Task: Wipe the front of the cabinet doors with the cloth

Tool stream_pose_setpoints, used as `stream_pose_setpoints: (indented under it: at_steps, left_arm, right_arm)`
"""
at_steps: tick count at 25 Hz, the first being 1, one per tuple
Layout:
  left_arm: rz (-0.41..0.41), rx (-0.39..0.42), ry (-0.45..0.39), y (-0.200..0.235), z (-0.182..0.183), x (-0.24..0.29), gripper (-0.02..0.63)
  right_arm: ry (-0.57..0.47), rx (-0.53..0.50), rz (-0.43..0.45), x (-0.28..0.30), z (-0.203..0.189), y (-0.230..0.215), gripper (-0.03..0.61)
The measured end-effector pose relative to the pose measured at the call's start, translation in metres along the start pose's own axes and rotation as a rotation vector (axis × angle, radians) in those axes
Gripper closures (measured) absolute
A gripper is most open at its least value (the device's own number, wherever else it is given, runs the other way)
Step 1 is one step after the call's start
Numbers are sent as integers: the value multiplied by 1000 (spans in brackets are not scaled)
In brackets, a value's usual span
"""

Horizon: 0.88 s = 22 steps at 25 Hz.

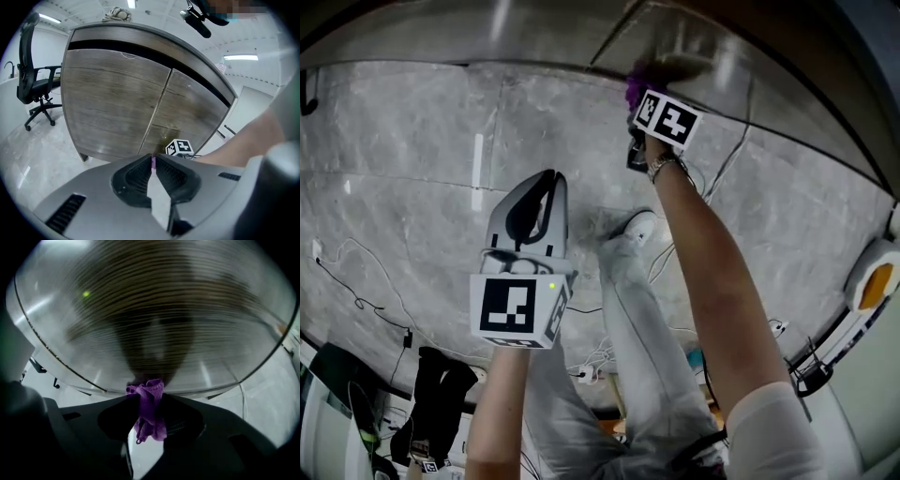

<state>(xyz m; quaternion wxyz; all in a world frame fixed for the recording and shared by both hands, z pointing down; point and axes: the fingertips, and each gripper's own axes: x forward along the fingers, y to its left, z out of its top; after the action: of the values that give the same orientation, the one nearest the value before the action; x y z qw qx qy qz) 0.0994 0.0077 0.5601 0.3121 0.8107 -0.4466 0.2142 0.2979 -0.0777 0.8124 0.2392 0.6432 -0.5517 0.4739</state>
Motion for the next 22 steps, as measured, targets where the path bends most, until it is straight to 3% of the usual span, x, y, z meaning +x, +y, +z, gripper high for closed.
stream_pose_setpoints:
  at_steps: [7, 12, 17, 22]
  left_arm:
    - [20, -10, -6, -32, 0, 21, 581]
    - [-24, -8, -12, -69, 8, 35, 581]
    - [-69, -4, 3, -93, 7, 41, 581]
    - [-124, 4, 41, -104, -4, 28, 581]
  right_arm:
    - [16, 22, -117, -22, 2, -119, 430]
    - [14, 48, -207, -46, 10, -189, 430]
    - [-2, 76, -270, -71, 12, -226, 430]
    - [-51, 142, -290, -118, 10, -232, 431]
